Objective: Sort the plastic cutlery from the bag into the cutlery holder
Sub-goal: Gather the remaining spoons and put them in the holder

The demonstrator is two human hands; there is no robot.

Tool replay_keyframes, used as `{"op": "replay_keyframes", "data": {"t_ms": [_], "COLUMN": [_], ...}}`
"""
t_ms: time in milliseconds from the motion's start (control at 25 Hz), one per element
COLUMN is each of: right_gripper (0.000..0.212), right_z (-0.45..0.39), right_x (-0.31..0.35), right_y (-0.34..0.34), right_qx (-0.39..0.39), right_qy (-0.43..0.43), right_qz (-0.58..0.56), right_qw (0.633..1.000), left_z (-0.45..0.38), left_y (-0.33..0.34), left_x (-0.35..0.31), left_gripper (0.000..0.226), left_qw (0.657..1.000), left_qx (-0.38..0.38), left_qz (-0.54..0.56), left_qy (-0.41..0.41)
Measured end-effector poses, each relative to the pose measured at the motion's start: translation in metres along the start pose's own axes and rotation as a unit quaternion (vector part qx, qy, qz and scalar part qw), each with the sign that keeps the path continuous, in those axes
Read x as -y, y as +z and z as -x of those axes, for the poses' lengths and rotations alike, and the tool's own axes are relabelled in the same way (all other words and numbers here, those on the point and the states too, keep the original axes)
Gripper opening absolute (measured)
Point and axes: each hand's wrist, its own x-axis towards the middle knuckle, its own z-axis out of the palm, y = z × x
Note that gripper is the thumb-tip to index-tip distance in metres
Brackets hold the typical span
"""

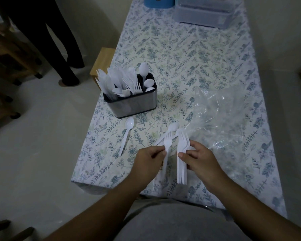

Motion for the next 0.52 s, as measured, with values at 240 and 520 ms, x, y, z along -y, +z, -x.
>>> {"op": "replay_keyframes", "data": {"t_ms": [240,520], "right_gripper": [0.047,0.049], "right_z": [0.002,0.007], "right_x": [0.008,-0.009], "right_y": [0.003,-0.017], "right_qx": [0.022,-0.016], "right_qy": [-0.023,0.012], "right_qz": [-0.018,-0.036], "right_qw": [0.999,0.999], "left_z": [-0.005,-0.010], "left_y": [0.025,0.043], "left_x": [-0.008,0.009], "left_gripper": [0.024,0.028], "left_qw": [0.966,0.898], "left_qx": [0.040,0.067], "left_qz": [-0.170,-0.344], "left_qy": [0.191,0.267]}}
